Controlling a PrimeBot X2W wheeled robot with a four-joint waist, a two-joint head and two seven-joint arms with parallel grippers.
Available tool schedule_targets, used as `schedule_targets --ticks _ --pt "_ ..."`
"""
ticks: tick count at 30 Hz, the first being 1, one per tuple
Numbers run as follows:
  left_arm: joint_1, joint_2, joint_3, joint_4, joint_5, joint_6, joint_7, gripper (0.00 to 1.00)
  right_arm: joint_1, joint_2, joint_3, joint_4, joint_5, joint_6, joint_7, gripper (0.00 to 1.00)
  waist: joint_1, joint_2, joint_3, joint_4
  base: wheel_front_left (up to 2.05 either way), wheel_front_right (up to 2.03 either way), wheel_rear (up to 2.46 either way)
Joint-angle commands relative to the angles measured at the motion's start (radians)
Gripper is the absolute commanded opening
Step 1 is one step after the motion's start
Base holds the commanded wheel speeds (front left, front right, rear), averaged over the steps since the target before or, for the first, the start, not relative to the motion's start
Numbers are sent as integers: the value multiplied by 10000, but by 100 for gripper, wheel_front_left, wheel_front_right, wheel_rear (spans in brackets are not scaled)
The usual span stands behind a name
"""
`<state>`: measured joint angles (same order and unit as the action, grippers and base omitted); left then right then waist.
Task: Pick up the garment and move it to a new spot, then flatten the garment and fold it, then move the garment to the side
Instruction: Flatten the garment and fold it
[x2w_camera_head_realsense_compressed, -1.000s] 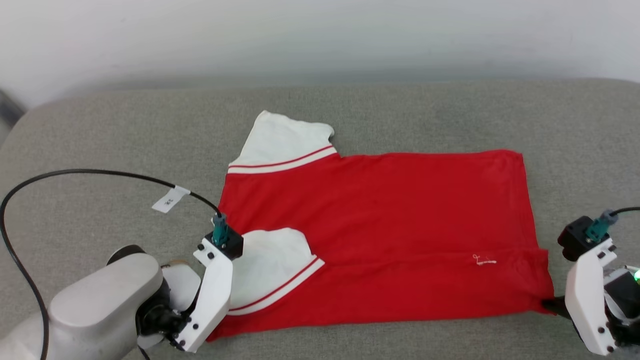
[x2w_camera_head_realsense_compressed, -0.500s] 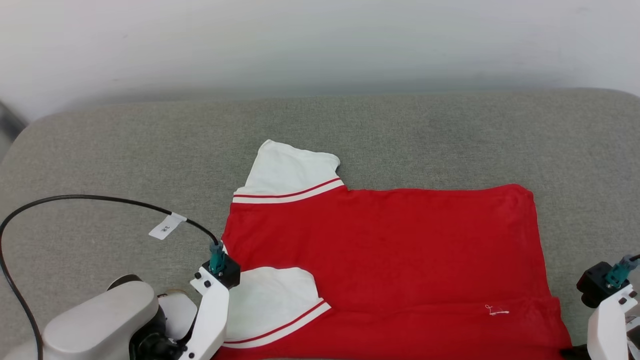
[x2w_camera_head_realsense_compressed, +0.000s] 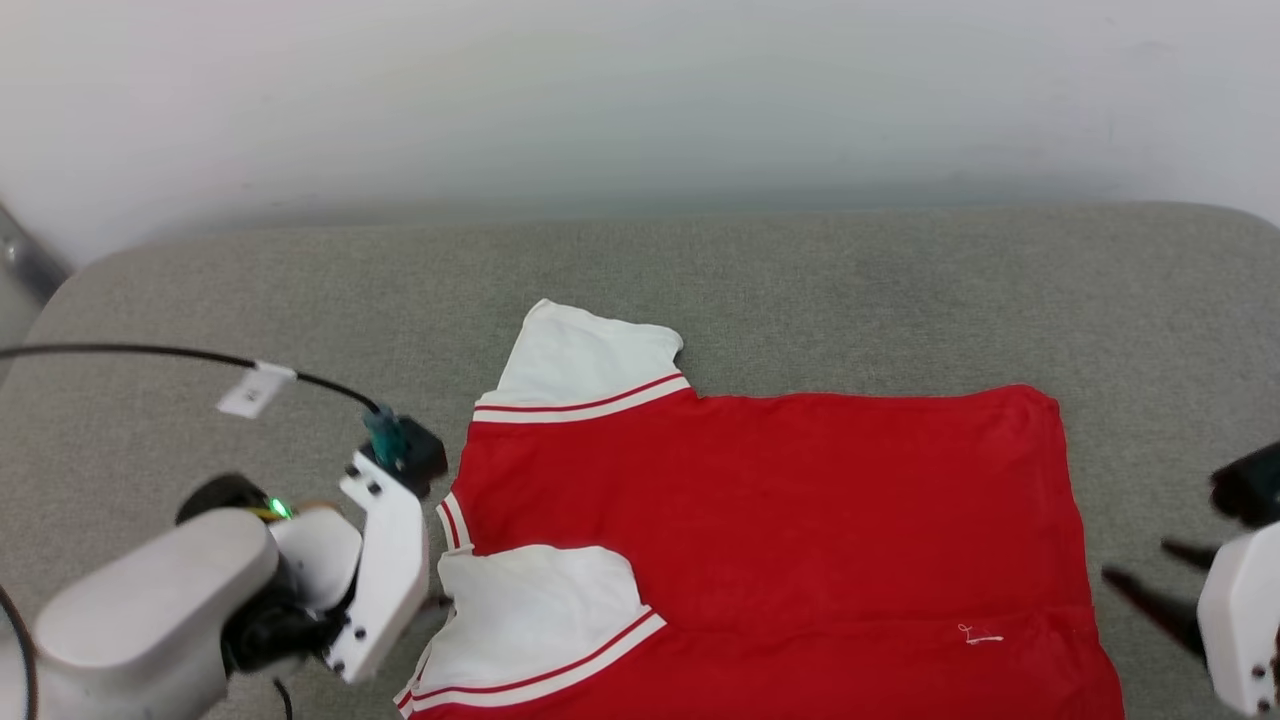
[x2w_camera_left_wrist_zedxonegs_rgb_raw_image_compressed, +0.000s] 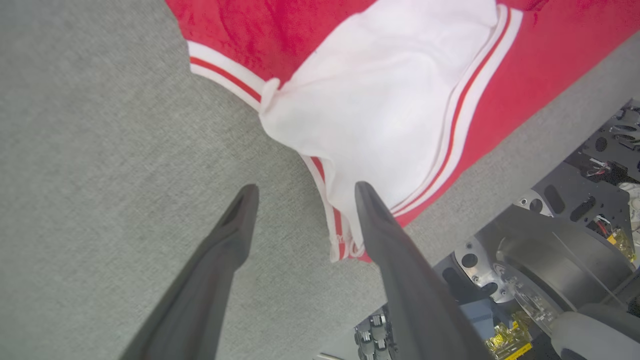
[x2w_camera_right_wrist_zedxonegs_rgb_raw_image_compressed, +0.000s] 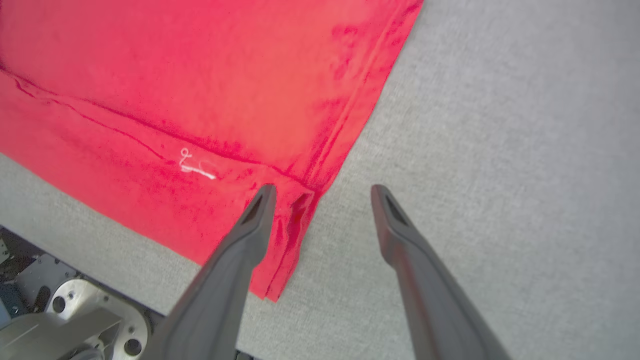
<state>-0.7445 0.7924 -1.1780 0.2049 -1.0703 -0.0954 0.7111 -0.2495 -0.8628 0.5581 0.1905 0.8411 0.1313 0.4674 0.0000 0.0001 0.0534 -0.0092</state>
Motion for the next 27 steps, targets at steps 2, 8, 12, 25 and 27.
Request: schedule_targets --ticks 2,8,12,25,27 --pt "-315 118 235 -77 349 84 -483 100 -60 344 -709 23 -414 -12 -852 100 0 -1 -115 -90 0 0 0" --pt "-1010 18 890 276 1475 627 -2334 100 222 1556 -2911 -364 -2201 -10 -3155 100 0 -1 87 -472 0 0 0" --pt "-1580 -245 1160 811 1940 876 -3001 100 557 2692 -4250 -1151 -3458 -10 -4348 100 0 -1 382 -792 0 0 0" --pt "-4474 -1257 1842 2766 1554 544 -1471 100 2007 6336 -5909 -4422 -5716 -10 -6039 100 0 -1 2242 -1687 0 0 0" --pt "-4924 -1341 1802 3072 1371 451 -692 100 2034 6519 -5805 -4625 -5822 -10 -6070 100 0 -1 2581 -1831 0 0 0"
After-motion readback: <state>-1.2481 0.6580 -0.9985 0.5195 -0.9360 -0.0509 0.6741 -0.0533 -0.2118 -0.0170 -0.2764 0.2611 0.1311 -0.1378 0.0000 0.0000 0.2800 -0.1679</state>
